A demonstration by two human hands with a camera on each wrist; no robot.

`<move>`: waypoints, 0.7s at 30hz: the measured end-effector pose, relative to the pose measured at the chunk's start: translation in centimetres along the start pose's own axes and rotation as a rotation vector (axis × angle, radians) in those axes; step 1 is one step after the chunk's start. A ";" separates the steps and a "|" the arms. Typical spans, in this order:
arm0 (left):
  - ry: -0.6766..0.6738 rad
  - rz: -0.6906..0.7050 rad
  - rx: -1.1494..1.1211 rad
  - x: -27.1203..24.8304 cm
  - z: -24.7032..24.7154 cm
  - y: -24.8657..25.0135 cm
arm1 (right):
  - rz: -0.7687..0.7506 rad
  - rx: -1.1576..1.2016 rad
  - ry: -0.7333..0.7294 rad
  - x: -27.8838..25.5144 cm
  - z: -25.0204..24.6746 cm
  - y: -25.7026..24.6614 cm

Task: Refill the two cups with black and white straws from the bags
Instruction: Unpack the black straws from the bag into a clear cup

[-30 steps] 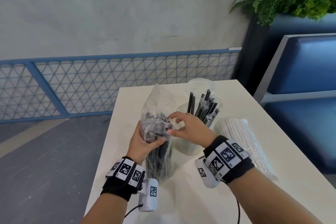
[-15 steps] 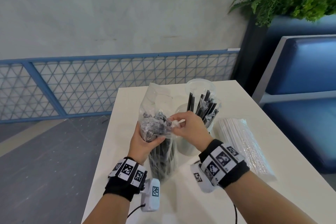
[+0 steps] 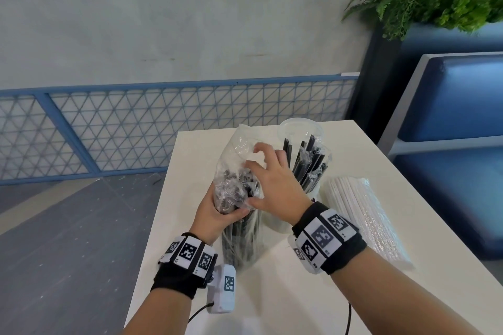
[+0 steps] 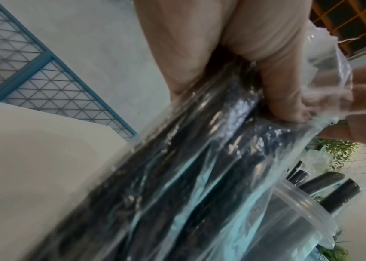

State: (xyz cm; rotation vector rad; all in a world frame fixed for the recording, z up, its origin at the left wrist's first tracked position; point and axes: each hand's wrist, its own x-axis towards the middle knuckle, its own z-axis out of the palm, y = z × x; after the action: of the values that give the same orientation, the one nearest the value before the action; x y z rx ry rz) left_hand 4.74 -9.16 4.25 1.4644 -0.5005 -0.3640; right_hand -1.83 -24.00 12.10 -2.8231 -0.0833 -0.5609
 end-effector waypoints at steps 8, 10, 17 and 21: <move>0.002 0.025 0.020 0.0 0.4 -0.2 | 0.055 0.183 -0.331 1.1 -0.2 0.8; 0.008 0.028 0.017 0.1 0.4 -0.3 | 0.078 0.274 -0.315 1.0 0.0 1.0; 0.022 0.016 0.022 0.2 0.1 0.0 | -0.064 0.243 -0.125 -0.1 1.7 1.1; 0.055 0.020 0.065 0.5 0.3 -0.1 | 0.012 0.201 -0.097 -0.3 1.5 0.4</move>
State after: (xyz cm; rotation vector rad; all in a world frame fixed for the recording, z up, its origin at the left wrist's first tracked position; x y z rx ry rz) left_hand 5.00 -9.70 4.24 1.5273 -0.4867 -0.2935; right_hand -1.53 -24.00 10.58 -2.6515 -0.1337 -0.3890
